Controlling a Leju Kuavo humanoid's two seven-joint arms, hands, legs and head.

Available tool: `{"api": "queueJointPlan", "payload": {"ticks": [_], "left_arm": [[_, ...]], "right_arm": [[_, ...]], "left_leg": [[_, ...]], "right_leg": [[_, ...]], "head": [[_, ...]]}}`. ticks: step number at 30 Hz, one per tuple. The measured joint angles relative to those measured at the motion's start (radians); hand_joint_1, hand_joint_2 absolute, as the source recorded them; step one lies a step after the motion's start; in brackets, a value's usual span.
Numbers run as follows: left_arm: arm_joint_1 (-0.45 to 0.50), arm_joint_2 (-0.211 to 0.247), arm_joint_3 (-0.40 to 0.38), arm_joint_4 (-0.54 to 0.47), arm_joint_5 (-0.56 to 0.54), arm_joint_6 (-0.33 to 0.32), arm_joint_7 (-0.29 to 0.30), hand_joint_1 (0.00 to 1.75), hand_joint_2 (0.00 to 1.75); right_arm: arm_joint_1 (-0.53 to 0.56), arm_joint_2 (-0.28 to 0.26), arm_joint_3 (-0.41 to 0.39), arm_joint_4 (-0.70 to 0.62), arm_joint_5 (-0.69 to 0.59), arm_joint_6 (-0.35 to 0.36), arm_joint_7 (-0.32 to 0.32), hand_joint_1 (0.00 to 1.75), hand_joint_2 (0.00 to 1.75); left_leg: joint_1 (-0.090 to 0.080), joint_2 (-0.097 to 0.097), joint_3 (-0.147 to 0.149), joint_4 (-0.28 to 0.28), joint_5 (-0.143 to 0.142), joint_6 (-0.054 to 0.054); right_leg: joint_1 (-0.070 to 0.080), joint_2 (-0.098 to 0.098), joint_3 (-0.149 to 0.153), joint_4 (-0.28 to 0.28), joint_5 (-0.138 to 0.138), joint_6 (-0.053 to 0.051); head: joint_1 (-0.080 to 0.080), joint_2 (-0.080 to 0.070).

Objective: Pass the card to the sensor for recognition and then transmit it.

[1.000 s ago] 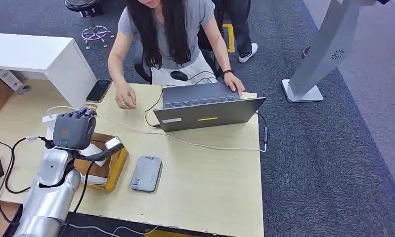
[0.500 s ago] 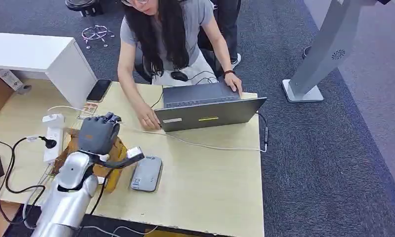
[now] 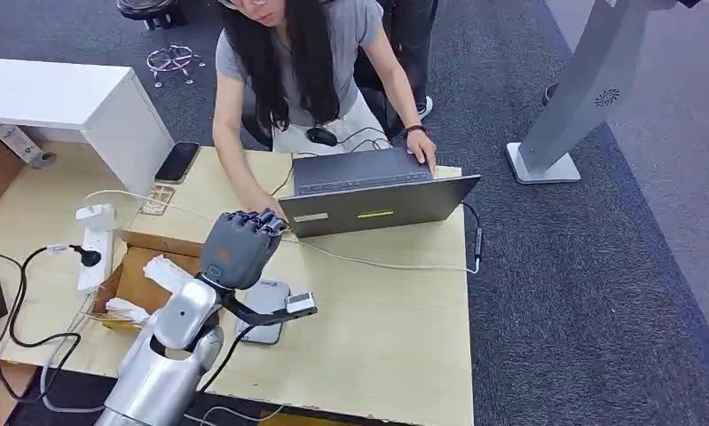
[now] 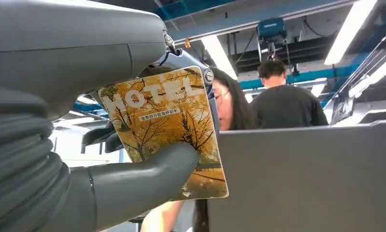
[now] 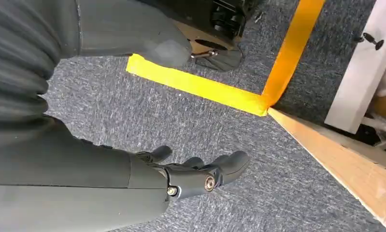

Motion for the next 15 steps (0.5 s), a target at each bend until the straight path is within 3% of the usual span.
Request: {"api": "queueJointPlan", "payload": {"ticks": [10, 15], "left_arm": [[0.002, -0.005, -0.021, -0.015, 0.007, -0.003, 0.002, 1.75, 1.75], [0.01, -0.005, -0.046, -0.019, 0.01, -0.076, 0.037, 1.75, 1.75]], "right_arm": [[0.0, 0.0, -0.005, 0.0, -0.003, -0.002, -0.002, 0.0, 1.75], [0.0, 0.0, -0.013, 0.0, -0.006, -0.002, -0.008, 0.0, 1.75]], "left_leg": [[0.0, 0.0, -0.001, 0.0, 0.0, 0.0], [0.0, 0.0, -0.001, 0.0, 0.0, 0.0]], "right_leg": [[0.0, 0.0, 0.0, 0.0, 0.0, 0.0], [0.0, 0.0, 0.0, 0.0, 0.0, 0.0]], "head": [[0.0, 0.0], [0.0, 0.0]]}}
